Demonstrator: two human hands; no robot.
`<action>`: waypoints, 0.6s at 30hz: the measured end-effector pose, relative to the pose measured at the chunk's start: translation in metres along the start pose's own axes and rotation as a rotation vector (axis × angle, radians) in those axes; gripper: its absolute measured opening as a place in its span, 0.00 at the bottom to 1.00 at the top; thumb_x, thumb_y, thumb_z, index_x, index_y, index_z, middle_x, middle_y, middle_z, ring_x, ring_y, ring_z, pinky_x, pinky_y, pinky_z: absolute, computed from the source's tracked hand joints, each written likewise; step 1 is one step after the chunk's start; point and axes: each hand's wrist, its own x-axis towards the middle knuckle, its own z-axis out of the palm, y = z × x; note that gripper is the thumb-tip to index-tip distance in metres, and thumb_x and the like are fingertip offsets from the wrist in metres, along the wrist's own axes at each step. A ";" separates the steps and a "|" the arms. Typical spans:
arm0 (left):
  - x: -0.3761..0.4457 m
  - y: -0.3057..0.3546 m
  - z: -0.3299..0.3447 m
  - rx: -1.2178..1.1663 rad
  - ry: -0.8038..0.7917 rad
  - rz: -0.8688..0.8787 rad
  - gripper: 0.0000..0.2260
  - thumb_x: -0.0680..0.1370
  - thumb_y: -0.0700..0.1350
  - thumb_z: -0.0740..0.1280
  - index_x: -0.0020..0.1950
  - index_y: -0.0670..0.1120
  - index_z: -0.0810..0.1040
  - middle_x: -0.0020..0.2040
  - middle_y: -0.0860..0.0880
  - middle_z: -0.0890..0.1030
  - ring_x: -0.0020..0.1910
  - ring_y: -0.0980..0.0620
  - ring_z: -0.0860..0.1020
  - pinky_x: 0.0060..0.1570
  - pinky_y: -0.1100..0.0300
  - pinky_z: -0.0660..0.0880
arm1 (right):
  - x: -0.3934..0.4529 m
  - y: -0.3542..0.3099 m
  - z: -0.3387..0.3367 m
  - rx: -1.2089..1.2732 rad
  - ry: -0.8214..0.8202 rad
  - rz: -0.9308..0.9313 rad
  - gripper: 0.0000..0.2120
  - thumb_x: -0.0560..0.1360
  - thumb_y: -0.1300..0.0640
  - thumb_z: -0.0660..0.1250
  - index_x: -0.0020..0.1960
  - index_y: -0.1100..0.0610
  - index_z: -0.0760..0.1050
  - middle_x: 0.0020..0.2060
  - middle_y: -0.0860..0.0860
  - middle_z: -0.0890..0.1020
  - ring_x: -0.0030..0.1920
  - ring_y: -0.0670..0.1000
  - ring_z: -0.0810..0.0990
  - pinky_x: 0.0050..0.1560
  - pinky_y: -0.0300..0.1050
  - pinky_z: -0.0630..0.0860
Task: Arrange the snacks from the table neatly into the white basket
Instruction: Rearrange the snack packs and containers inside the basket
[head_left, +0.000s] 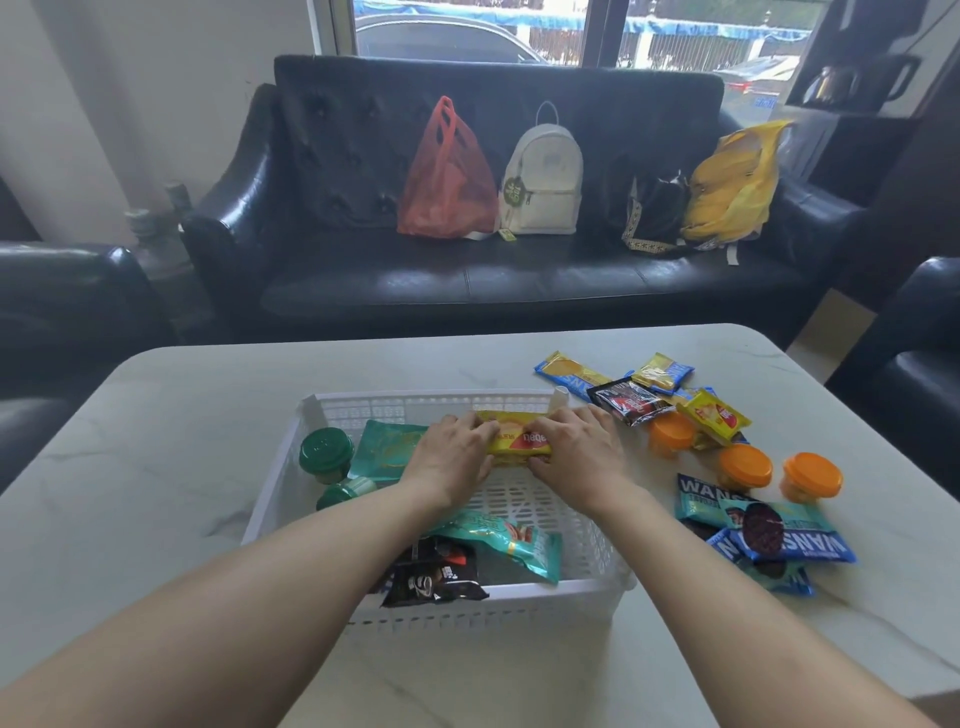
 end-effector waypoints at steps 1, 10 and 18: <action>-0.002 -0.001 -0.001 0.004 -0.011 0.010 0.22 0.82 0.49 0.62 0.75 0.50 0.66 0.65 0.47 0.75 0.59 0.46 0.74 0.58 0.52 0.73 | -0.002 -0.001 -0.001 0.004 -0.011 0.000 0.21 0.74 0.41 0.66 0.66 0.42 0.75 0.62 0.47 0.78 0.66 0.52 0.71 0.72 0.52 0.55; -0.025 -0.014 -0.024 -0.035 -0.024 -0.051 0.16 0.81 0.39 0.60 0.69 0.47 0.71 0.61 0.47 0.77 0.59 0.48 0.75 0.59 0.55 0.74 | -0.025 -0.024 -0.021 0.386 -0.054 -0.079 0.08 0.74 0.46 0.69 0.51 0.46 0.79 0.51 0.43 0.78 0.55 0.48 0.76 0.53 0.43 0.70; -0.048 -0.031 -0.043 0.111 -0.043 -0.178 0.17 0.78 0.31 0.60 0.63 0.44 0.73 0.57 0.45 0.77 0.53 0.46 0.77 0.53 0.54 0.75 | -0.041 -0.047 -0.042 0.659 -0.545 -0.097 0.27 0.61 0.28 0.75 0.53 0.42 0.79 0.48 0.44 0.82 0.48 0.42 0.80 0.51 0.42 0.79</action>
